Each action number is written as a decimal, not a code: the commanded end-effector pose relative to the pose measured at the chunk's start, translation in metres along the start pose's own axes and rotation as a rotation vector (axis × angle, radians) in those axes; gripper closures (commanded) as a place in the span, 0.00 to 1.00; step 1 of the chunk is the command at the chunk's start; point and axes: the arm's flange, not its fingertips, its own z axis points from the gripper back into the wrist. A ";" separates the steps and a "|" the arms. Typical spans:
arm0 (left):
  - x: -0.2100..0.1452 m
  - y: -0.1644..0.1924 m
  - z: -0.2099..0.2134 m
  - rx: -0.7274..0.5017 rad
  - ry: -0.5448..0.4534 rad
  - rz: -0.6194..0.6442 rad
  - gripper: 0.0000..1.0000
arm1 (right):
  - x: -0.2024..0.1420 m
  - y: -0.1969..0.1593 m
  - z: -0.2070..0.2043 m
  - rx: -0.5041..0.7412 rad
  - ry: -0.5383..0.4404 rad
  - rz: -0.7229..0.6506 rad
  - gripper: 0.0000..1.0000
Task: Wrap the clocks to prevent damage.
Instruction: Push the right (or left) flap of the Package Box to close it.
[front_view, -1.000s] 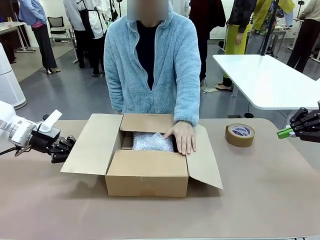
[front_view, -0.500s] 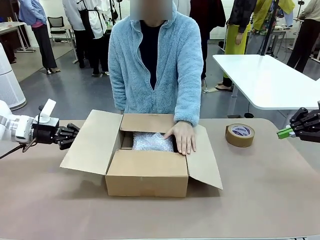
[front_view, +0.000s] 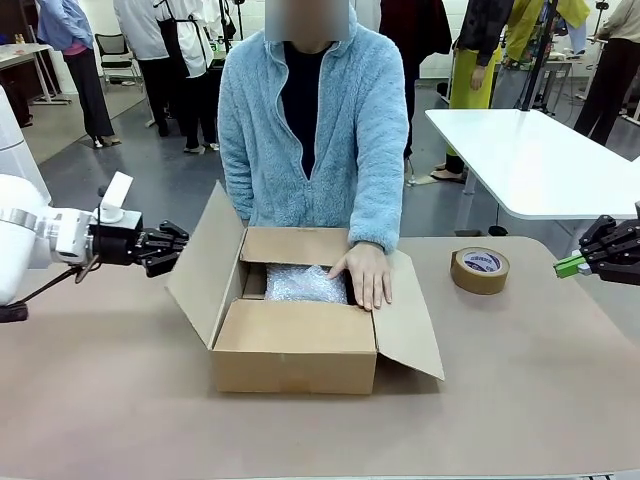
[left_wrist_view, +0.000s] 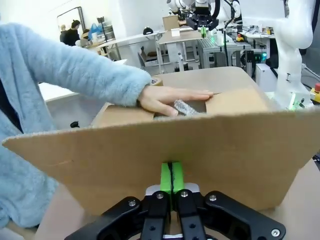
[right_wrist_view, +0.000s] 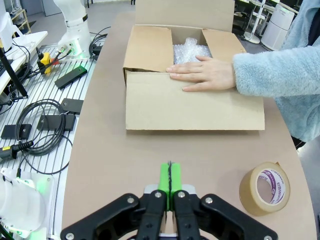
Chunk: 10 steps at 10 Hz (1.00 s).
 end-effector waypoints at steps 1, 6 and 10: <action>-0.004 -0.001 -0.026 0.010 0.018 -0.053 0.99 | -0.001 0.000 0.000 0.000 -0.011 -0.001 0.99; -0.016 0.015 -0.075 0.037 0.093 -0.070 0.99 | -0.001 0.000 0.000 0.000 -0.011 -0.001 0.99; -0.039 0.015 -0.070 0.009 0.131 0.014 0.99 | -0.001 0.000 0.000 0.000 -0.011 -0.001 0.99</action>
